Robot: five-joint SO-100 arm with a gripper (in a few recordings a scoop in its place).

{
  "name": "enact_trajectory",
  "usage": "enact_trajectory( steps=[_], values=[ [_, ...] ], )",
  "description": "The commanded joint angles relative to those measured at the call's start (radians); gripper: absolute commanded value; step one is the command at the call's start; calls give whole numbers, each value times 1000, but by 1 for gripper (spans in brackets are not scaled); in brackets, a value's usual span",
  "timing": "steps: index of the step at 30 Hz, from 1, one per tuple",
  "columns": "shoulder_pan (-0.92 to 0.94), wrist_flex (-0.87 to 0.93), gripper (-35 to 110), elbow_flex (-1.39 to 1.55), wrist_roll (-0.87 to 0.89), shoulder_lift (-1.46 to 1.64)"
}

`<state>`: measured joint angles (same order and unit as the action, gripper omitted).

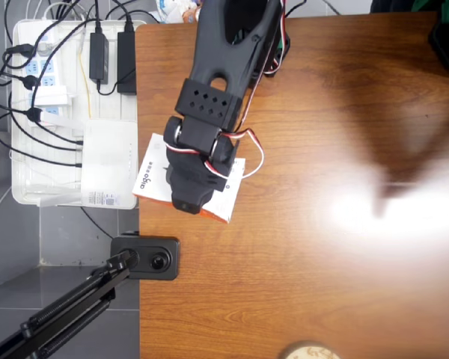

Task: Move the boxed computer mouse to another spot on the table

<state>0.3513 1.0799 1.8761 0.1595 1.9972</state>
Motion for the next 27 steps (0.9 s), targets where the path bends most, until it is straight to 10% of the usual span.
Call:
enact_trajectory(
  steps=[1, 3, 16, 20, 23, 27],
  values=[
    [-15, -130, 55, 31, -15, 37],
    [-21, -397, 107, 132, -18, 51],
    [-38, -342, 105, 115, -15, 58],
    [-25, -426, 76, 123, 58, 103],
    [-9, -399, 0, 69, 94, 107],
    [32, -925, 0, 155, 387, 104]
  ],
)
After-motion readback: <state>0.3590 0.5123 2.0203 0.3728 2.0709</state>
